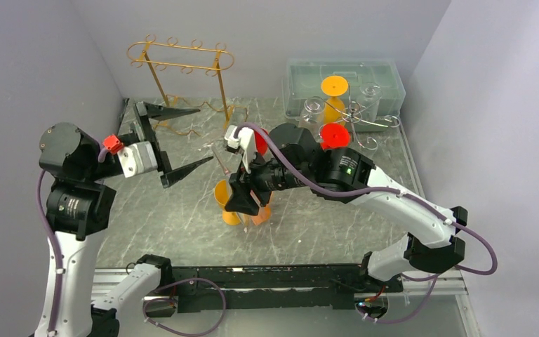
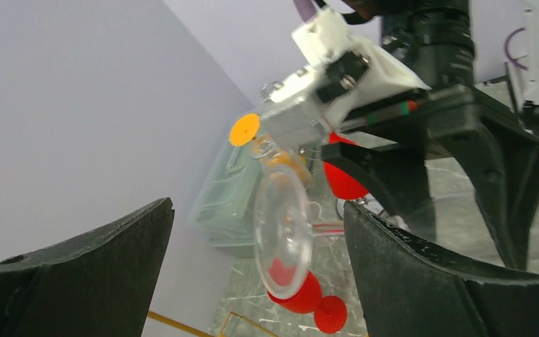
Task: Place the wine glass upside down on the wine glass rack
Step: Turn the wine glass upside down at the wine rack.
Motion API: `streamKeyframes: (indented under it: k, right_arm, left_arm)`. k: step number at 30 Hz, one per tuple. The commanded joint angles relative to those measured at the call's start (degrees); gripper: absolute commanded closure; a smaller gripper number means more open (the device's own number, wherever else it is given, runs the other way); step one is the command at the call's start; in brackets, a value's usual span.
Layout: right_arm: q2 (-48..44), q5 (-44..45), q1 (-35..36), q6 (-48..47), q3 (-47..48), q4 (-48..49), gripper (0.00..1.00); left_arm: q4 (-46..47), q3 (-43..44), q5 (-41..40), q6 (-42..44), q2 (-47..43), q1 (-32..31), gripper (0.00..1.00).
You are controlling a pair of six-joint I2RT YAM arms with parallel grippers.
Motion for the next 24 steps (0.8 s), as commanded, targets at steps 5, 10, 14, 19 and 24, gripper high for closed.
streamKeyframes:
  k: [5, 10, 14, 19, 24]
  right_arm:
    - [-0.3, -0.4, 1.9, -1.2, 3.7, 5.6, 0.85]
    - [1.1, -0.2, 2.6, -1.3, 4.8, 5.8, 0.86]
    - [0.7, 0.5, 2.8, -0.8, 4.2, 8.2, 0.87]
    - [-0.3, 2.2, 2.9, -0.5, 2.9, 10.7, 0.90]
    - [-5.0, 7.2, 2.9, 1.0, -4.4, 15.6, 1.00]
  left_arm:
    - [-11.4, 2.5, 2.5, 8.2, -3.0, 0.2, 0.17]
    - [-12.1, 2.7, 2.1, 10.6, -2.6, 0.2, 0.32]
    - [-15.8, 4.0, 2.9, 11.5, -1.5, 0.2, 0.78]
    - [-15.8, 2.2, 2.6, 11.7, -2.2, 0.2, 0.71]
    - [-13.4, 1.9, -0.6, 12.2, -3.3, 0.2, 1.00]
